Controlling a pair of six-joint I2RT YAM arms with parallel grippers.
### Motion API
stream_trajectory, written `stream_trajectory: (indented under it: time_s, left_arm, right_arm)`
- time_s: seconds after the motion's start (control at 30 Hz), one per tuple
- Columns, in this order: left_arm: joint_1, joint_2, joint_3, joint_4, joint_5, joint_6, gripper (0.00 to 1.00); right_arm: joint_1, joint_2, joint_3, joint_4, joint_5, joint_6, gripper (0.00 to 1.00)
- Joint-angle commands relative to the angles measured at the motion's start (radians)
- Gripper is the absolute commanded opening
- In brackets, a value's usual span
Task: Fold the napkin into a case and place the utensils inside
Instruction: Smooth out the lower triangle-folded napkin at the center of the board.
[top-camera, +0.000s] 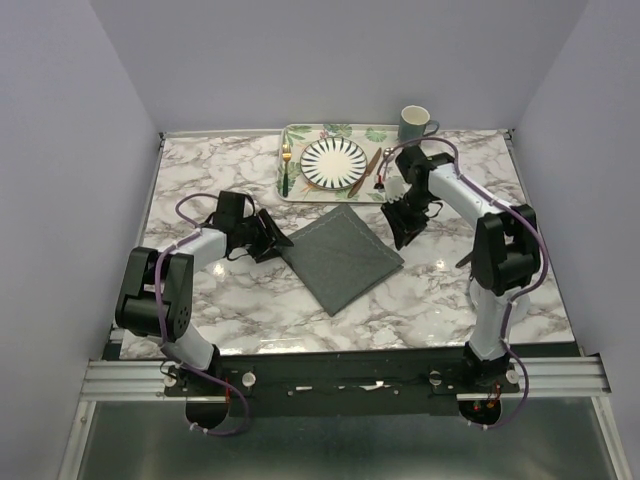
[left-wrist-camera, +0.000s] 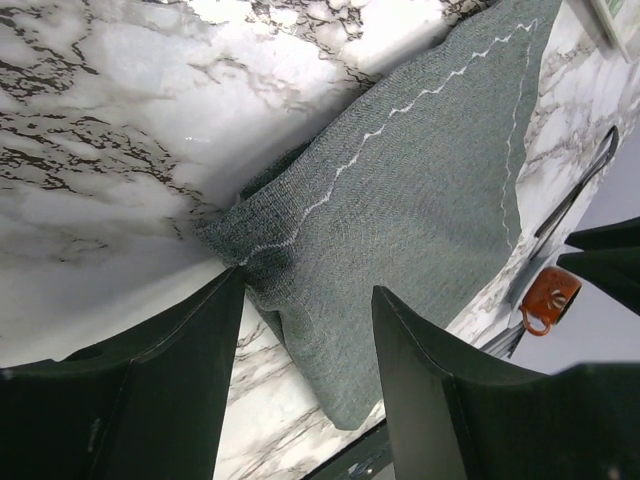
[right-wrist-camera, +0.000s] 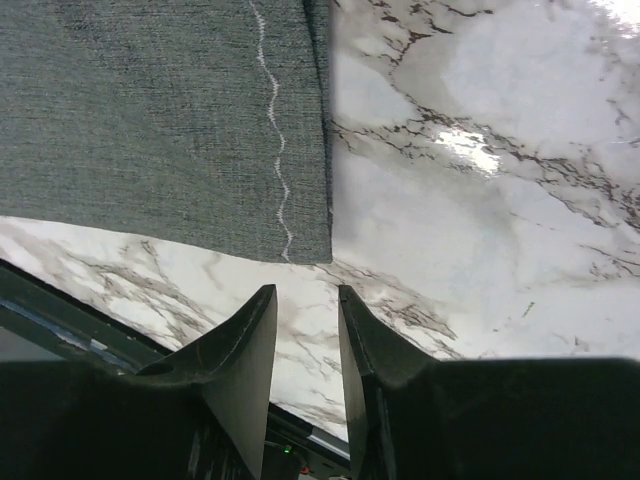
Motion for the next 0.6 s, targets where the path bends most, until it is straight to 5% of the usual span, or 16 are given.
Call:
stream_trajectory:
  time_s: [0.0,0.33,0.57]
  left_arm:
    - [-0.003,0.031,0.001,0.013,-0.023,-0.031,0.63]
    - [0.005,0.008,0.007,-0.085,-0.072,-0.034,0.64]
    - [0.007,0.009,-0.027,0.008,-0.045,-0.082,0.65]
  right_arm:
    - [0.020,0.024,-0.008,-0.009,-0.062,0.027,0.38]
    - [0.070,0.145,-0.011,0.015,0.061,-0.024,0.34]
    - [0.075,0.174,-0.015,0.028,0.125,-0.076,0.32]
